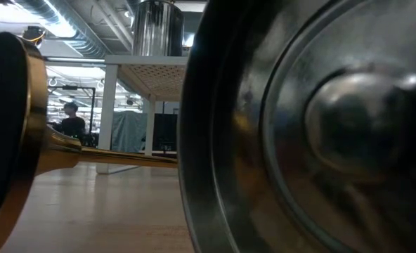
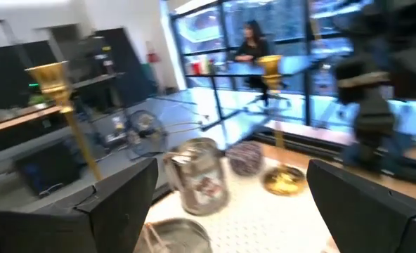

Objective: Pick & Place candle stick holders
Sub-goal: Put the left big silver scented candle on the shelf

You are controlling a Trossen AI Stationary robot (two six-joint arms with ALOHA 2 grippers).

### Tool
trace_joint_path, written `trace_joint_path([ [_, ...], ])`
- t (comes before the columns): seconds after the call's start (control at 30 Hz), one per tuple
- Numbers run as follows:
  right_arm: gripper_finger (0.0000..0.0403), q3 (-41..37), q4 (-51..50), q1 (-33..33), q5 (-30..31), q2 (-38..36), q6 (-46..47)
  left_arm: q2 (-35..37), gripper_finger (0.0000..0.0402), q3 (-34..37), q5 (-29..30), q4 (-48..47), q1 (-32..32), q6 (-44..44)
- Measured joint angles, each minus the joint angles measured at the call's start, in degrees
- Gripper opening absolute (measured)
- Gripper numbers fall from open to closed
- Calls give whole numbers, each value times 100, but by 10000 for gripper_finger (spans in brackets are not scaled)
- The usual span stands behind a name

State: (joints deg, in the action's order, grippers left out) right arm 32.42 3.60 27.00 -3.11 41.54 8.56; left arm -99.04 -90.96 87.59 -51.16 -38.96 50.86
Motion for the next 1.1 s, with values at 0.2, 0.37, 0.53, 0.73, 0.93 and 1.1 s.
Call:
trace_joint_path([
  [0.2, 5, 0, 0, 0, 0, 0, 0, 0, 363, 95, -1360, 20, -411, 74],
  [0.37, 5, -1, 0, 0, 0, 0, 1, -186, 363, 271, -2718, 2, -450, 814],
  [0.53, 5, -2, 0, 0, 0, -2, 24, -334, 344, 661, -2603, -55, -491, 1582],
  [0.73, 5, 0, -45, 0, -7, -2, 66, -291, 259, 1022, -2001, -1138, -571, 3260],
  [0.93, 5, -1, -82, 1, -7, -2, 64, -297, 136, 1025, -1720, -1704, -640, 3802],
  [1.1, 5, 0, -81, 2, -7, -2, 64, -298, 33, 1204, -1757, -1729, -475, 3805],
])
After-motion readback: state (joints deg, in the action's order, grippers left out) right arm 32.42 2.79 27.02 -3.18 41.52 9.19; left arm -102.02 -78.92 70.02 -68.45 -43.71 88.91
